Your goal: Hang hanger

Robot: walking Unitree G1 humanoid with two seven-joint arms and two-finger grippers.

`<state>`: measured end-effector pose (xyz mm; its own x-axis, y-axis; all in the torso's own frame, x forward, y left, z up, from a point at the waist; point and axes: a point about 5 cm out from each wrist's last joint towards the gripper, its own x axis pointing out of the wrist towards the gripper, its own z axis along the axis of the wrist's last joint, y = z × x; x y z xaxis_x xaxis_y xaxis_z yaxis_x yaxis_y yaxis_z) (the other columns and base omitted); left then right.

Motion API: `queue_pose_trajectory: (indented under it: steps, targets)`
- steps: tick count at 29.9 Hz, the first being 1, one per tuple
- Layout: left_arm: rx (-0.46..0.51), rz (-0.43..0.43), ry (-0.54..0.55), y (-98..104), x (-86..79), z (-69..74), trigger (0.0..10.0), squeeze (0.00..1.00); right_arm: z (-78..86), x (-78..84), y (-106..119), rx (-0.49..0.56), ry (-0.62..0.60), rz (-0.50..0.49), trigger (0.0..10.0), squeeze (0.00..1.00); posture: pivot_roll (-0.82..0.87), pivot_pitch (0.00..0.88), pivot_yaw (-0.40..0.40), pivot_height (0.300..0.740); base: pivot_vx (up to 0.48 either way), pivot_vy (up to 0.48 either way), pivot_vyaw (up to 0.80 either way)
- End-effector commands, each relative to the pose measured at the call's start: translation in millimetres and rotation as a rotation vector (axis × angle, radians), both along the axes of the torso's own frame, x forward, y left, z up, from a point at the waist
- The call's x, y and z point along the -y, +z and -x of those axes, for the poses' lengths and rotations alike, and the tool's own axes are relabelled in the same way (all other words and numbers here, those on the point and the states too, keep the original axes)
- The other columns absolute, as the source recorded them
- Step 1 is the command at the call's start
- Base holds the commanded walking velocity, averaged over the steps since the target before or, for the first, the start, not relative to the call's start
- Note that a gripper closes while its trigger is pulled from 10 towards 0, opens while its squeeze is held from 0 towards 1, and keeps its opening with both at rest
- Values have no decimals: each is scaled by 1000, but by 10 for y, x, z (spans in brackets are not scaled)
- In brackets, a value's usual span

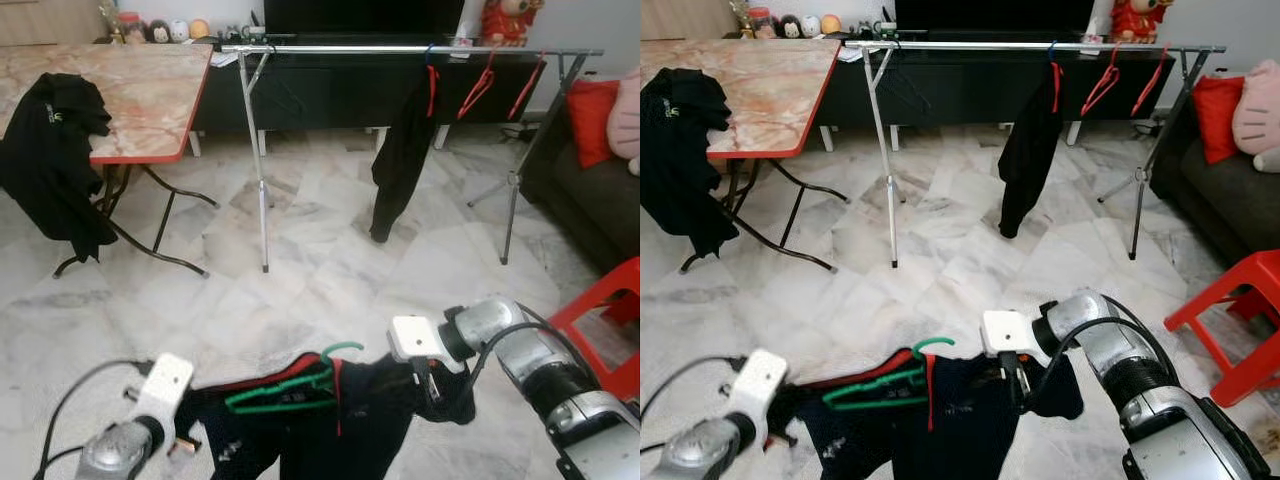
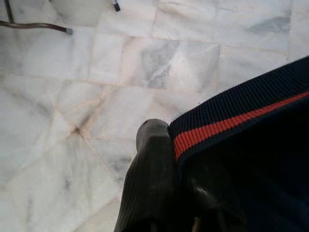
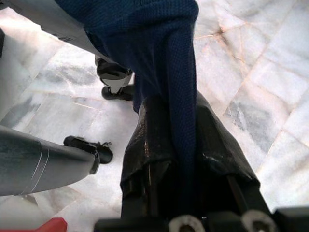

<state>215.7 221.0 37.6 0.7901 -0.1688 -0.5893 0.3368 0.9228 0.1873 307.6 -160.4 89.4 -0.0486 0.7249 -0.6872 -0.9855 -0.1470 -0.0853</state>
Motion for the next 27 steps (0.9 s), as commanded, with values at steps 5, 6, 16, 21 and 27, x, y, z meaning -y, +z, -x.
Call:
queue_pose_trajectory:
  steps: [5,6,16,21,27]
  targets:
    - [24,-173,29,104,-249,-26,10000,0,-82,139,68,85,-26,93,0,0,3,0,-39,740,0,0,0]
    - [40,-199,50,143,-296,-41,10000,0,-85,160,49,105,-23,132,0,0,3,0,-39,740,0,0,0]
    - [121,-221,87,392,-390,-126,10000,0,-97,201,-94,223,-17,290,0,0,9,0,-42,740,0,0,0]
    - [81,-223,38,357,-351,-92,10000,0,-175,194,-76,316,-64,308,0,0,8,0,-41,740,0,0,0]
    - [47,-223,4,336,-307,-52,10000,0,-238,204,-48,375,-114,308,0,0,8,0,-41,740,0,0,0]
